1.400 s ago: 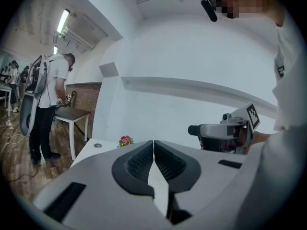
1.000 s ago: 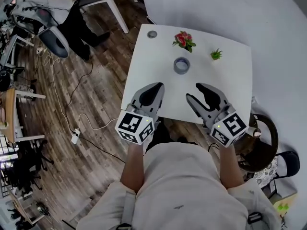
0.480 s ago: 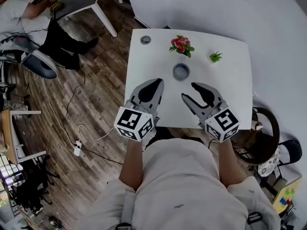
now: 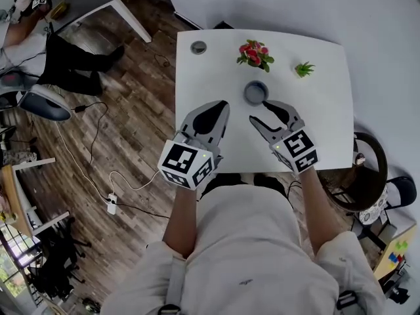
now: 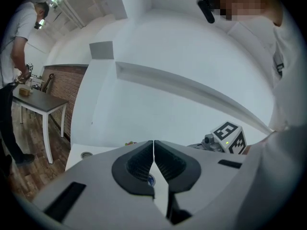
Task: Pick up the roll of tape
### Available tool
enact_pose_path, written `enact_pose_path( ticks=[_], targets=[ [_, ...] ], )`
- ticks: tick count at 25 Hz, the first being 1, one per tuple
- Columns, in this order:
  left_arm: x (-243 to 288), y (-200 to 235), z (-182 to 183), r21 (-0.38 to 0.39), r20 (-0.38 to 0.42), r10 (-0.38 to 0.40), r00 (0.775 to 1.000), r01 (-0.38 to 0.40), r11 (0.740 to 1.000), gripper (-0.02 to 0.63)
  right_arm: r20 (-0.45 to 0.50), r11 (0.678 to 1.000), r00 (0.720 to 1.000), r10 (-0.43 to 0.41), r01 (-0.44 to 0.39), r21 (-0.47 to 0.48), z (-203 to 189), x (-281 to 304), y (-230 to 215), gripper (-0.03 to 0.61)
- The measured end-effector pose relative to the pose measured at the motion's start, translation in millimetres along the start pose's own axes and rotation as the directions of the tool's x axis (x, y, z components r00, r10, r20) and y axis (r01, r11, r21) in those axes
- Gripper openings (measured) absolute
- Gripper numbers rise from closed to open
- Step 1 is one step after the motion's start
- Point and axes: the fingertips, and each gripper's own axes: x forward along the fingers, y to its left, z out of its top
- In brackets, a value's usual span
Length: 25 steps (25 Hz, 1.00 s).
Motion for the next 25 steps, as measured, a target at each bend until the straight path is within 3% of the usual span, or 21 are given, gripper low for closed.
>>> enact_pose_path(
  ticks=[12, 25],
  targets=[
    [8, 27, -15, -0.054, -0.024, -0.057, 0.998, 0.056, 0.997, 0.021, -0.132, 0.998, 0.990, -0.042, 0.048, 0.040, -35, 64, -20, 0.216],
    [13, 18, -42, -0.082, -0.078, -0.096, 0.992, 0.089, 0.993, 0.021, -0.243, 0.999, 0.970, -0.024, 0.034, 0.038, -74, 106, -31, 0.215]
  ],
)
